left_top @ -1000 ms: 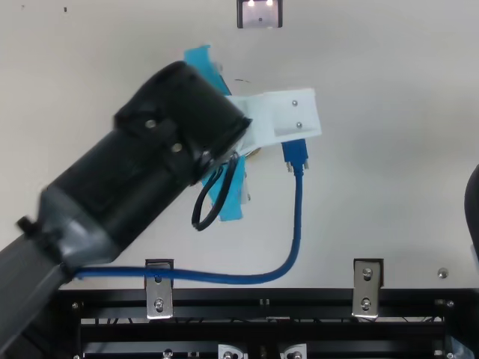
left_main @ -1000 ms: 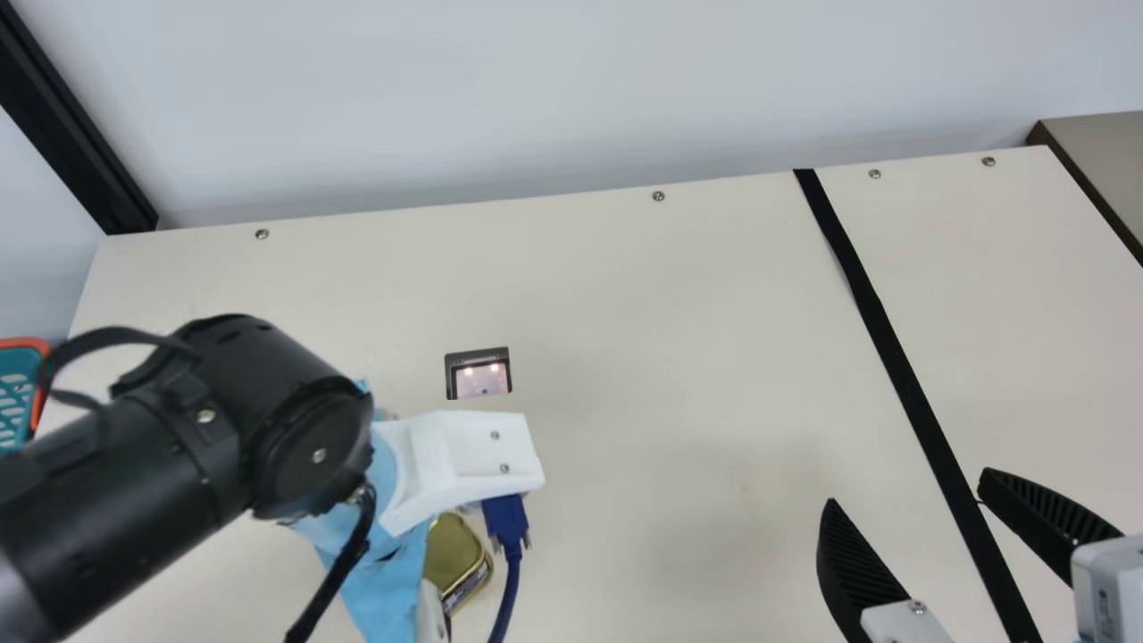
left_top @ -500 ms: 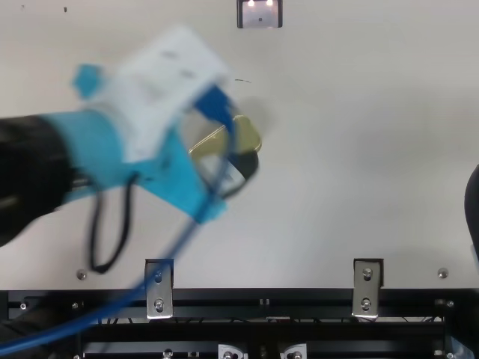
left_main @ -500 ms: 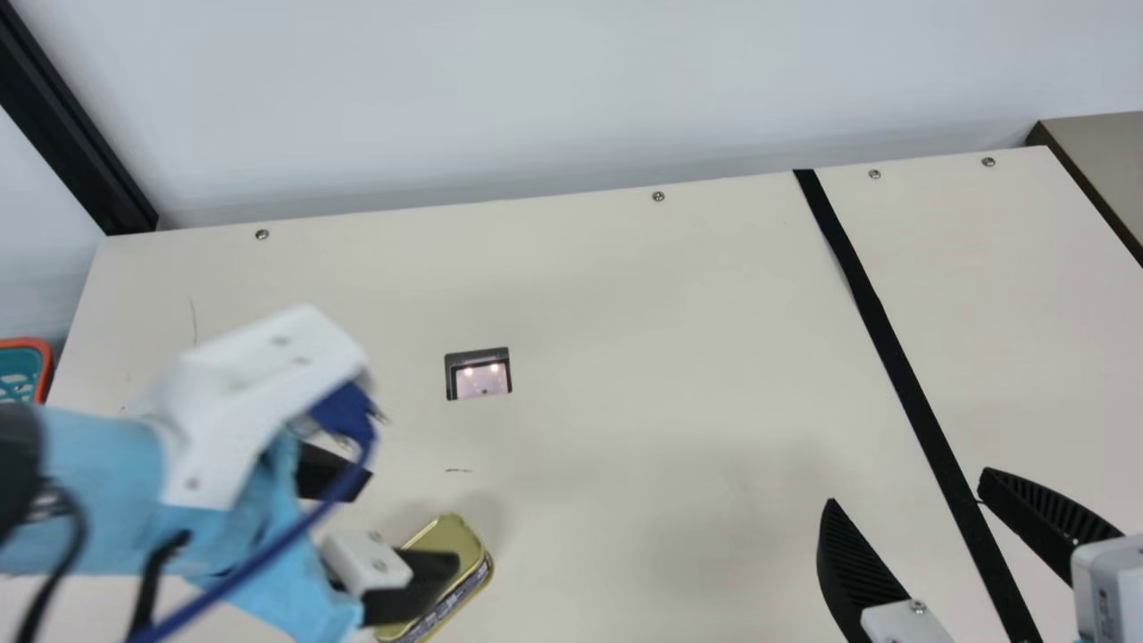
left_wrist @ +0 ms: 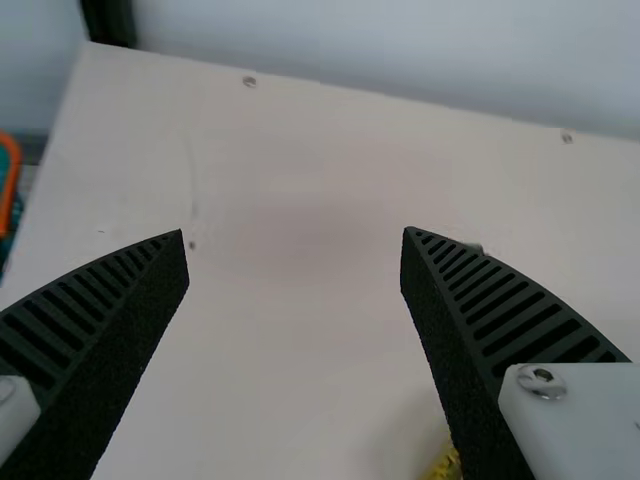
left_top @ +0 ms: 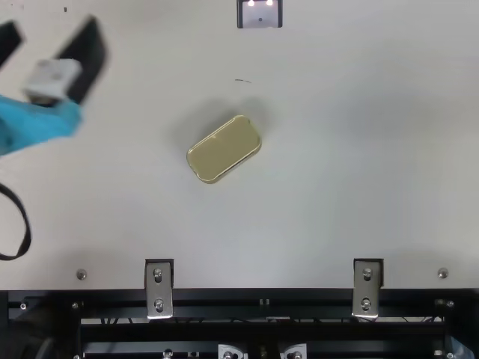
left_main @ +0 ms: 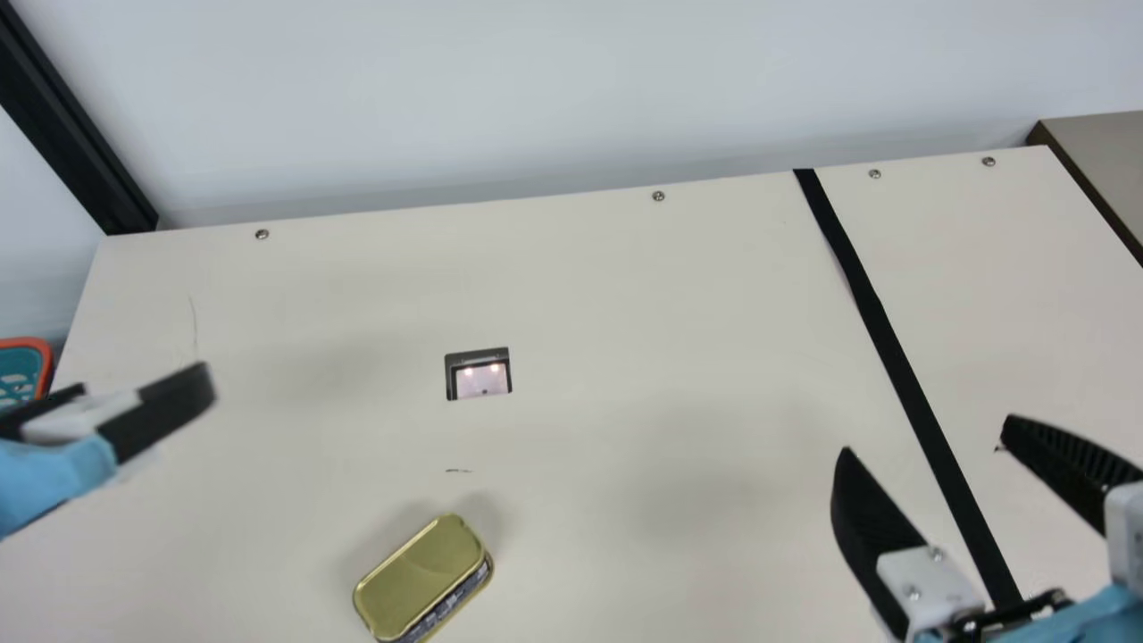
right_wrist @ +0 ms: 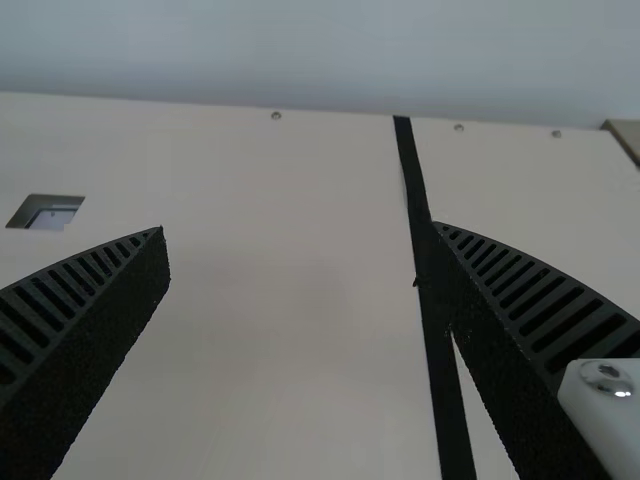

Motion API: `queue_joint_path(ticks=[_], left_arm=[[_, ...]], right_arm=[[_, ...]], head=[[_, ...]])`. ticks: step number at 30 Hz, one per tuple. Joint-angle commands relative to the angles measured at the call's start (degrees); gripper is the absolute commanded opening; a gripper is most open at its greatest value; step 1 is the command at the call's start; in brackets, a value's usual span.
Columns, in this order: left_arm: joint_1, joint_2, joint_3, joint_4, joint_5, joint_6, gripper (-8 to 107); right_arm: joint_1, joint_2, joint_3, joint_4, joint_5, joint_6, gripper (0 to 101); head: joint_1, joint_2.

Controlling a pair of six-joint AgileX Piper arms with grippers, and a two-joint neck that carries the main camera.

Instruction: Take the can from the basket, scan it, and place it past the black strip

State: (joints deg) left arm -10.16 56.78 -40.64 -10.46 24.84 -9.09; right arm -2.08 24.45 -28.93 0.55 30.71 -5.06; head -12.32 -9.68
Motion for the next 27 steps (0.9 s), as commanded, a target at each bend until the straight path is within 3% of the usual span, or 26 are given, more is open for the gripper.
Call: queue_joint_path(ticks=[1, 6, 7, 12, 27], left_arm=[[1.6, -2.1, 4.8, 2.4, -6.0, -5.1, 90], [4.0, -6.3, 12.1, 4.6, -10.4, -9.5, 90], [3.6, -5.0, 8.6, 4.1, -8.5, -7.6, 90], [4.0, -6.3, 12.1, 4.7, -10.2, -9.4, 90], [4.0, -6.3, 12.1, 4.7, -10.2, -9.6, 90]], right_arm=[[0.2, 6.3, -4.6, -1.2, -2.0, 0.1, 101], [0.6, 15.6, -12.6, -2.4, -4.5, -0.4, 101], [0.7, 17.3, -14.2, -2.3, -4.8, -0.8, 101], [0.8, 25.3, -21.0, 0.0, -5.1, -4.5, 101], [-3.3, 46.9, -37.7, 18.3, -1.1, -25.2, 101]], head=[[-0.4, -0.4], [-0.4, -0.4], [-0.4, -0.4], [-0.4, -0.4], [-0.4, -0.4]])
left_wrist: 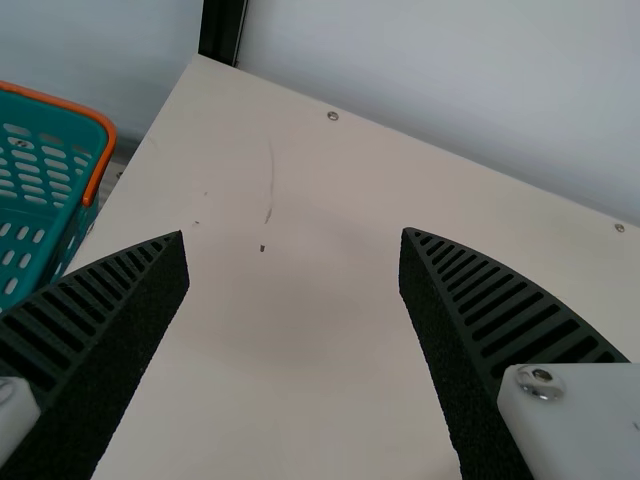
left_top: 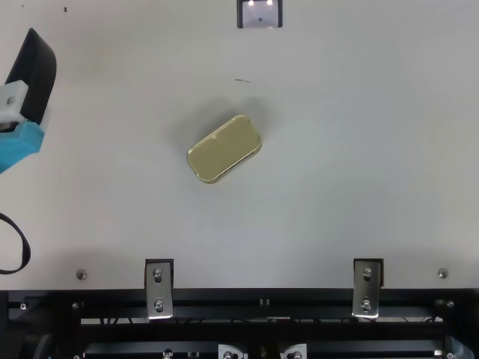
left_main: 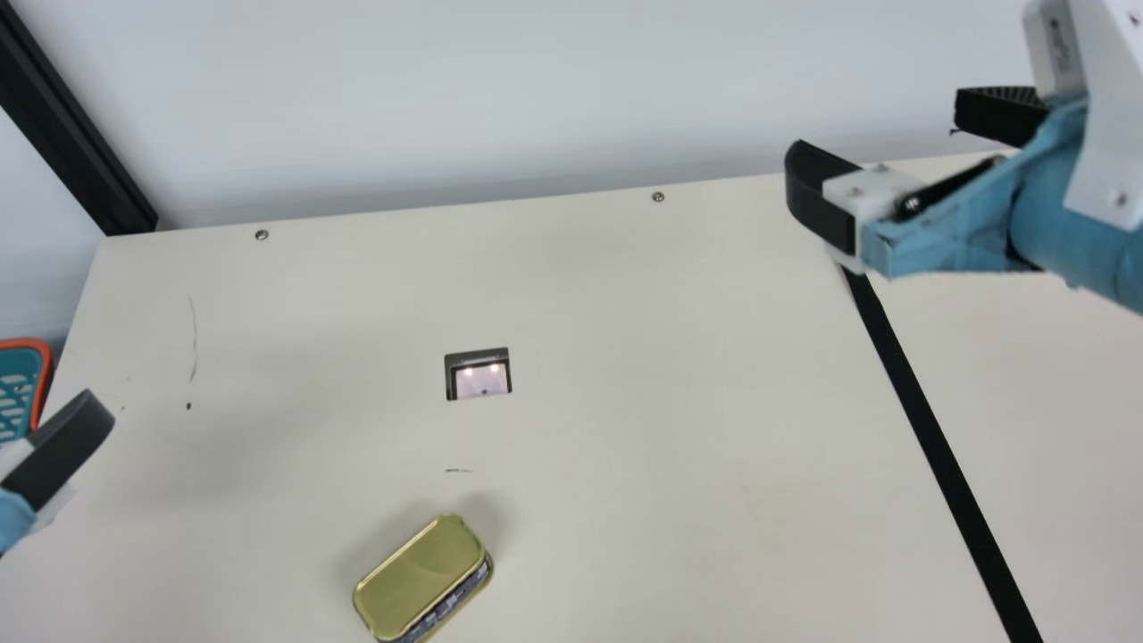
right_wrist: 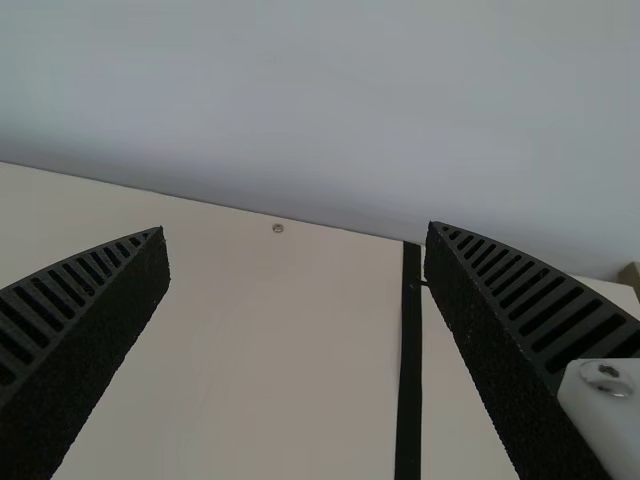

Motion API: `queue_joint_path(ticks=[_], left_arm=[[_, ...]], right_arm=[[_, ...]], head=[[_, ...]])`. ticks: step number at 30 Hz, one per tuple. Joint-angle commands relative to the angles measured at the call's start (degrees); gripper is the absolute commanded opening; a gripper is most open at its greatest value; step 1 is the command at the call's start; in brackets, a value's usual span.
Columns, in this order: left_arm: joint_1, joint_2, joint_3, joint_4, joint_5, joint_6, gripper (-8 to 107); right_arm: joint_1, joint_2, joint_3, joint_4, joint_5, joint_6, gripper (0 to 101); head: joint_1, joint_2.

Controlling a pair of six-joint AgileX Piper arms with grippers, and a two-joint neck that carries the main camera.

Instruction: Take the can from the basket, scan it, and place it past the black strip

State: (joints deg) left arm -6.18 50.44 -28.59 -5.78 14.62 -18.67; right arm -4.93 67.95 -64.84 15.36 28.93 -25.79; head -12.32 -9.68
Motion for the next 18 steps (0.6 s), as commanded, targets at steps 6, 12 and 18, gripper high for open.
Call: queue_joint_path(ticks=[6, 12, 18], left_arm=[[0.0, 0.0, 0.0, 0.0, 0.0, 0.0, 90], [0.0, 0.0, 0.0, 0.0, 0.0, 0.0, 90], [0.0, 0.0, 0.0, 0.0, 0.0, 0.0, 90]], right_arm=[[-2.5, 10.6, -6.4, 11.9, 5.5, -15.8, 101], [-4.7, 15.9, -7.9, 20.7, 14.0, -29.5, 101], [-7.9, 19.9, -6.7, 27.6, 22.1, -43.1, 101]], head=[[-0.4, -0.4], [-0.4, -0.4], [-0.4, -0.4]])
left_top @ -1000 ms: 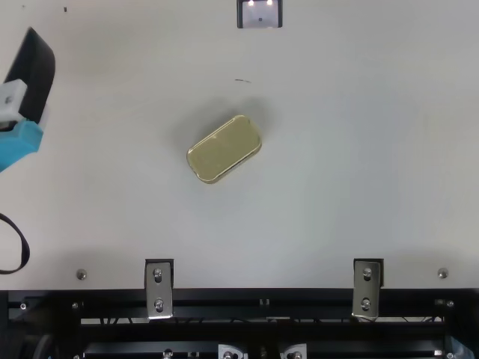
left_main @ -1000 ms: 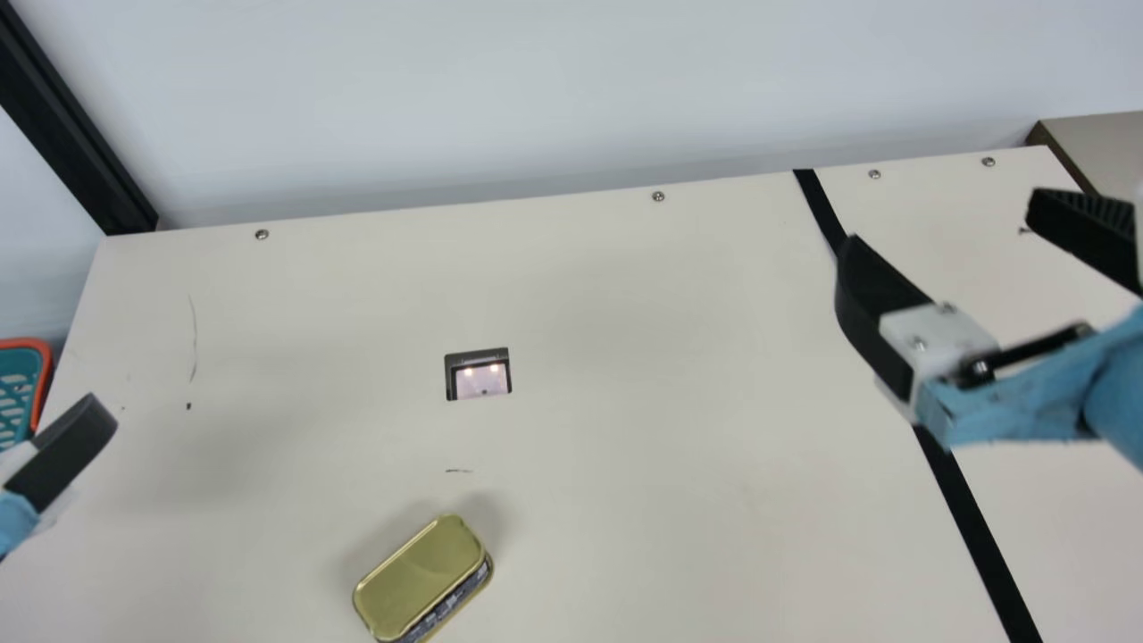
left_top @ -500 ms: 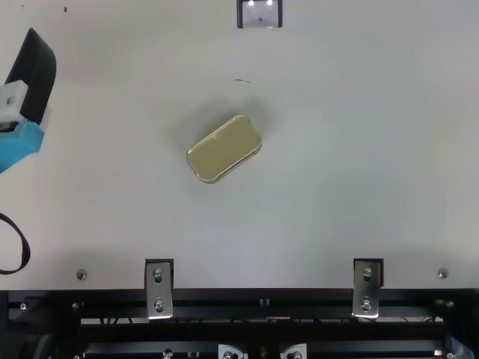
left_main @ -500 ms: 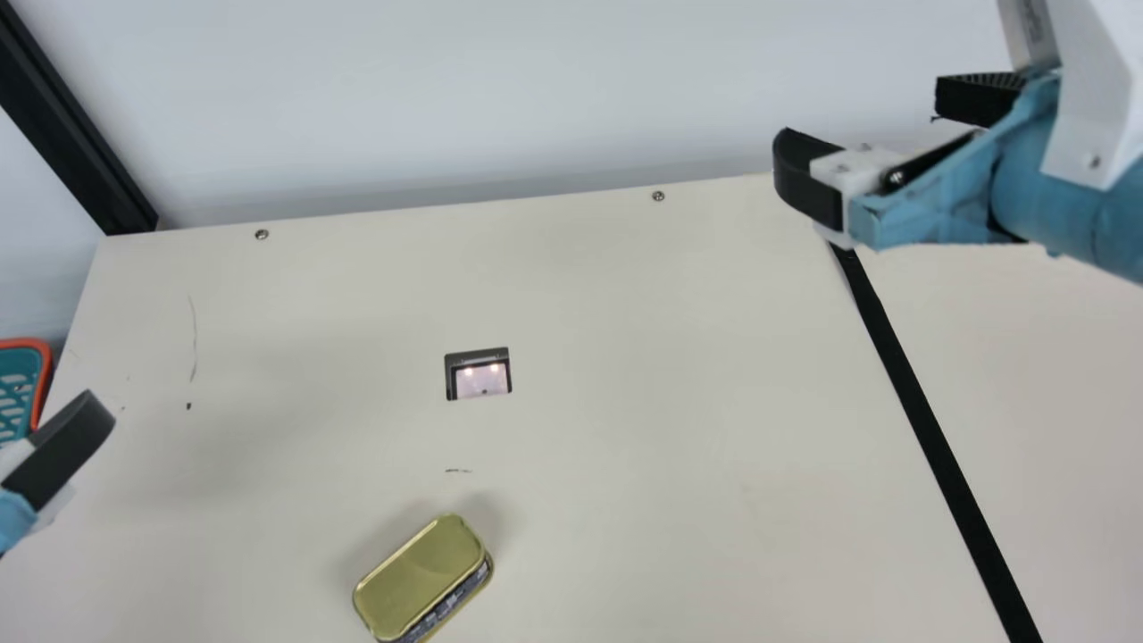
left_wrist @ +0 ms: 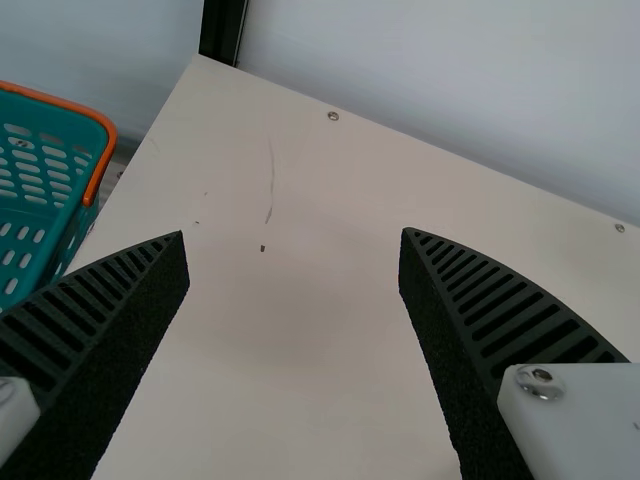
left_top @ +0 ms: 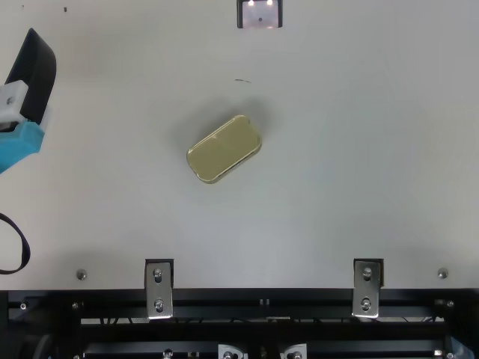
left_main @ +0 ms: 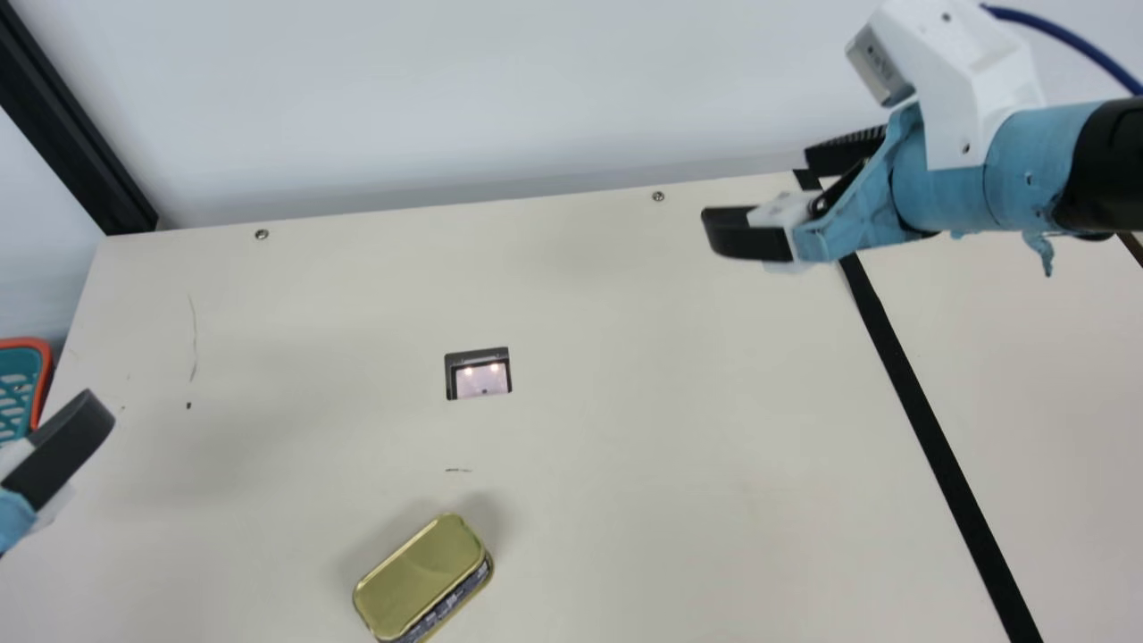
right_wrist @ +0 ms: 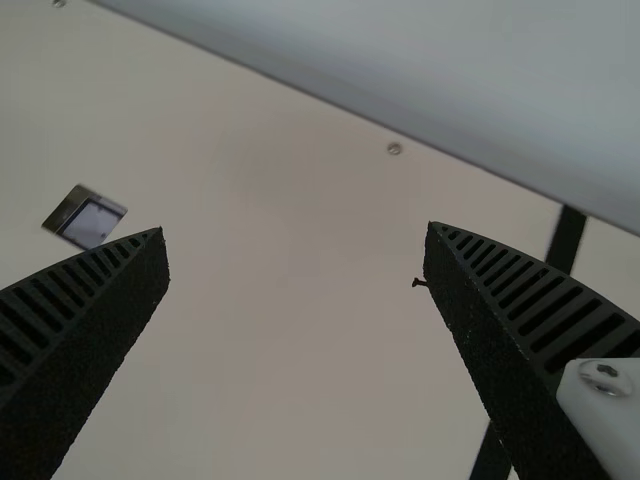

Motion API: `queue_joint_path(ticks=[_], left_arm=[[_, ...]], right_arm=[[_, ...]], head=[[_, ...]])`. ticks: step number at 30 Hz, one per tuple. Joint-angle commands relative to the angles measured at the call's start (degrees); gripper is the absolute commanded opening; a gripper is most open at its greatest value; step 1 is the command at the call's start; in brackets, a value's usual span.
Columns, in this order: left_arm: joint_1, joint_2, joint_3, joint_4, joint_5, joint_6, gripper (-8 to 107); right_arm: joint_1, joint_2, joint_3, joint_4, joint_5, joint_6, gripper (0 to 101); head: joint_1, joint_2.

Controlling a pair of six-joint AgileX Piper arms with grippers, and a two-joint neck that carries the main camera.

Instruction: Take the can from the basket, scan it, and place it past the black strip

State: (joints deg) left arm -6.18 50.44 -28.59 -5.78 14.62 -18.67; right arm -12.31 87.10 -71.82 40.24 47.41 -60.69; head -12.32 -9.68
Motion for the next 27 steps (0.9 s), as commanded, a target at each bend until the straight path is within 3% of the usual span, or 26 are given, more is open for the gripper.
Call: queue_joint_path(ticks=[1, 9, 16, 20, 22, 23, 27], left_arm=[[0.0, 0.0, 0.0, 0.0, 0.0, 0.0, 90], [0.0, 0.0, 0.0, 0.0, 0.0, 0.0, 90], [0.0, 0.0, 0.0, 0.0, 0.0, 0.0, 90], [0.0, 0.0, 0.0, 0.0, 0.0, 0.0, 90], [0.0, 0.0, 0.0, 0.0, 0.0, 0.0, 90], [0.0, 0.0, 0.0, 0.0, 0.0, 0.0, 90], [0.0, 0.0, 0.0, 0.0, 0.0, 0.0, 90]], right_arm=[[-1.0, 1.4, 0.6, 3.6, 4.7, -10.3, 101], [-5.4, 5.0, 3.5, 10.8, 13.8, -26.8, 101], [-7.8, 6.4, 6.9, 14.4, 20.0, -36.9, 101], [-7.8, 6.6, 9.4, 15.4, 21.5, -40.9, 101], [-7.4, 6.5, 10.8, 16.0, 19.7, -42.5, 101], [-7.6, 6.6, 9.9, 15.7, 21.3, -40.7, 101], [-7.5, 6.6, 10.9, 16.0, 21.0, -42.6, 101]], head=[[-0.4, -0.4], [-0.4, -0.4], [-0.4, -0.4], [-0.4, -0.4], [-0.4, -0.4], [-0.4, -0.4], [-0.4, -0.4]])
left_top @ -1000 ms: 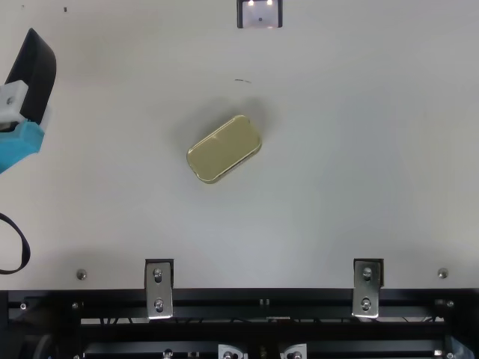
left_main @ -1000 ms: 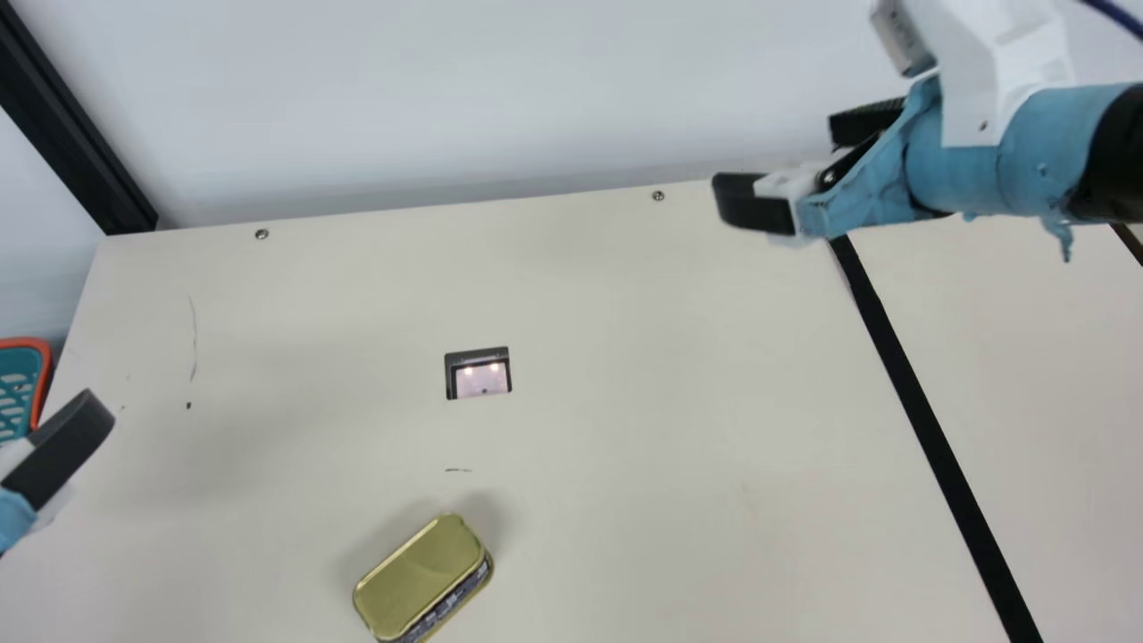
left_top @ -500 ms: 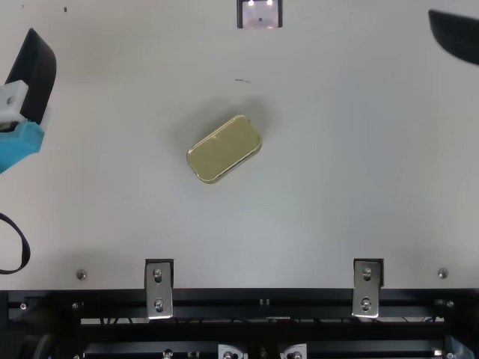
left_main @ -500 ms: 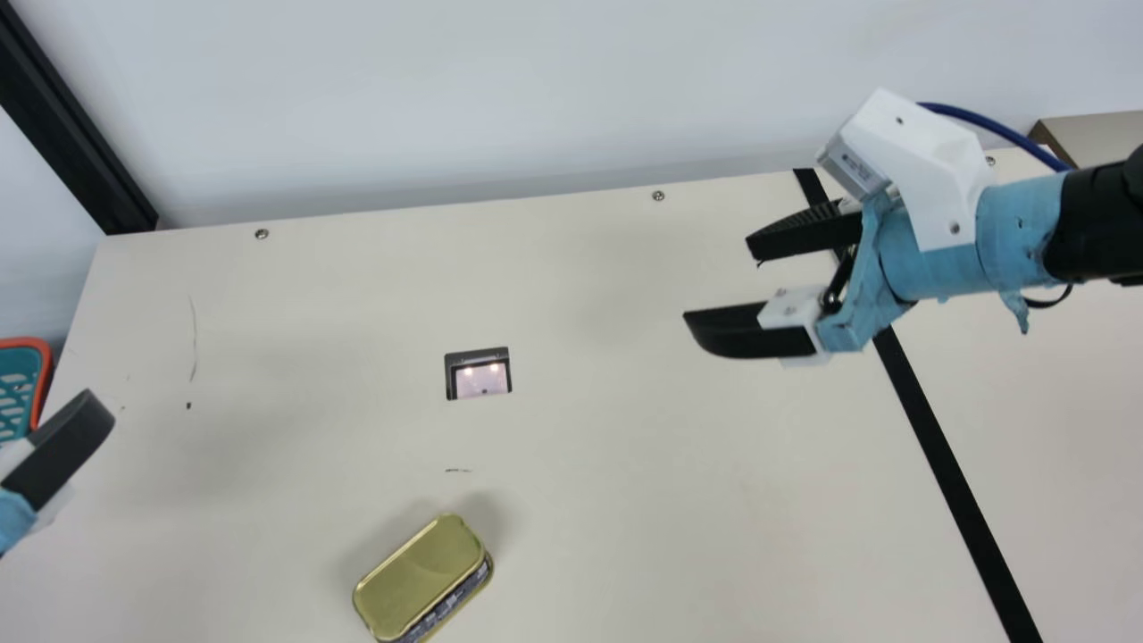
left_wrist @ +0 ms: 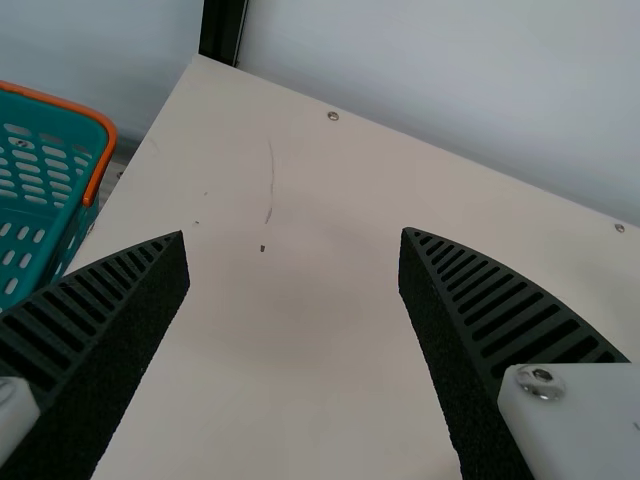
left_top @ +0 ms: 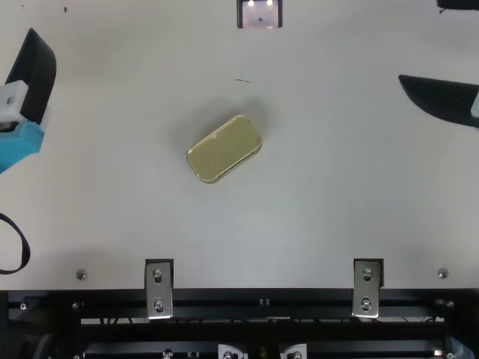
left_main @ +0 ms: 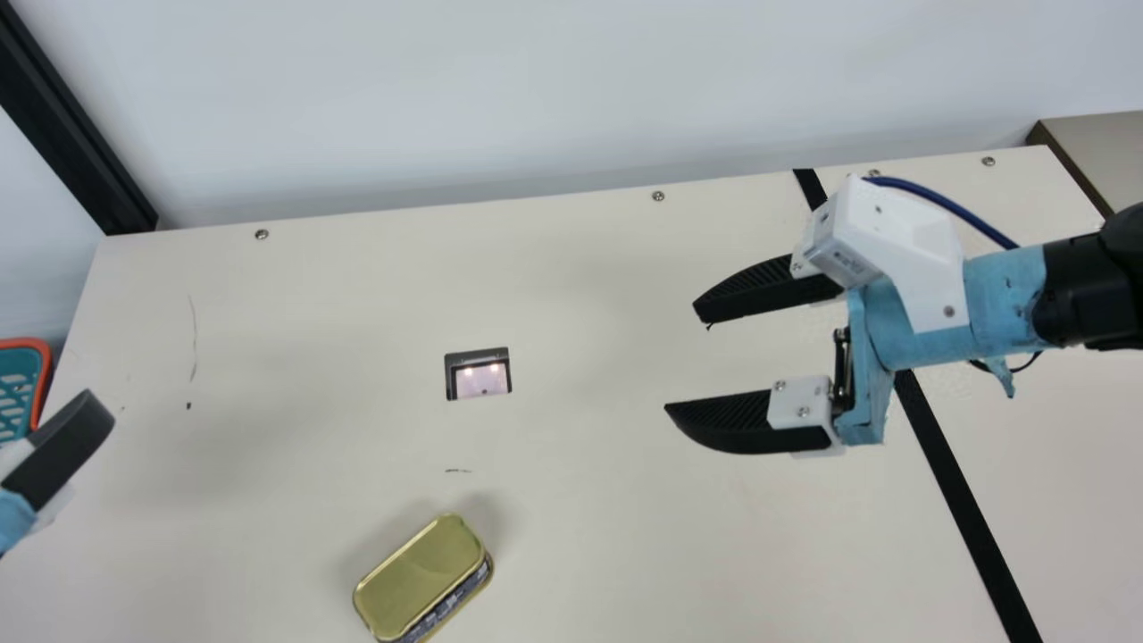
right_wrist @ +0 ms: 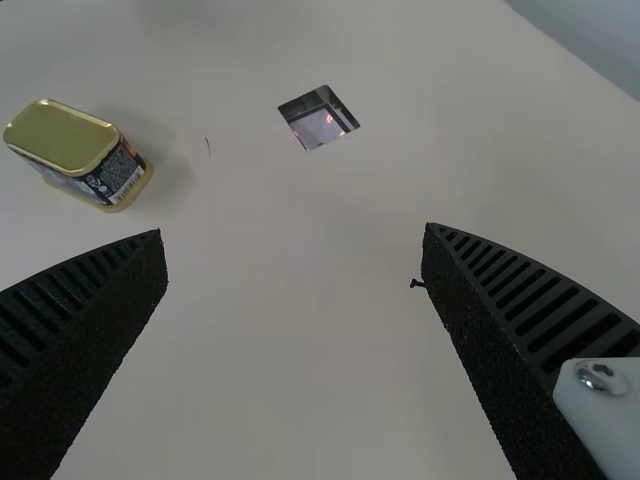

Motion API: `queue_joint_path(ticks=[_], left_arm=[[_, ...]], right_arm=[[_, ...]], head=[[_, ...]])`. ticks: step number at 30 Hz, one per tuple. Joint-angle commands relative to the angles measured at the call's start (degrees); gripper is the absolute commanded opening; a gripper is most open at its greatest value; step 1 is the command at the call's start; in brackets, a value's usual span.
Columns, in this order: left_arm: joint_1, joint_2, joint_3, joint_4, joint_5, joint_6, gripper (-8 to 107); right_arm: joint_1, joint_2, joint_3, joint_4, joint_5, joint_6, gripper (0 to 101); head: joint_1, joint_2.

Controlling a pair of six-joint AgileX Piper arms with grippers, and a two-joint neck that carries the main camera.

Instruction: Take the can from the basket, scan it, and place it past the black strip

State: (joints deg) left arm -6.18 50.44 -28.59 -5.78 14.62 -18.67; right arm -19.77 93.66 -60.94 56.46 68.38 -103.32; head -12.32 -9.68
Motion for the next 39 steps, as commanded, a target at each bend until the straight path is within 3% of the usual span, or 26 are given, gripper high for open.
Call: queue_joint_path(ticks=[1, 7, 15, 27, 39], left_arm=[[0.0, 0.0, 0.0, 0.0, 0.0, 0.0, 90], [0.0, 0.0, 0.0, 0.0, 0.0, 0.0, 90], [0.0, 0.0, 0.0, 0.0, 0.0, 0.0, 90], [0.0, 0.0, 0.0, 0.0, 0.0, 0.0, 90], [0.0, 0.0, 0.0, 0.0, 0.0, 0.0, 90]], right_arm=[[0.0, 0.0, 0.0, 0.0, 0.0, 0.0, 101], [0.0, 0.0, 0.0, 0.0, -0.1, 0.0, 101], [1.5, 2.6, -2.9, -2.4, 1.5, 0.7, 101], [8.7, 11.6, -5.3, -4.0, 1.5, -6.3, 101], [15.6, 15.2, -5.7, -3.7, 1.5, -11.9, 101]], head=[[-0.4, -0.4], [-0.4, -0.4], [-0.4, -0.4], [-0.4, -0.4], [-0.4, -0.4]])
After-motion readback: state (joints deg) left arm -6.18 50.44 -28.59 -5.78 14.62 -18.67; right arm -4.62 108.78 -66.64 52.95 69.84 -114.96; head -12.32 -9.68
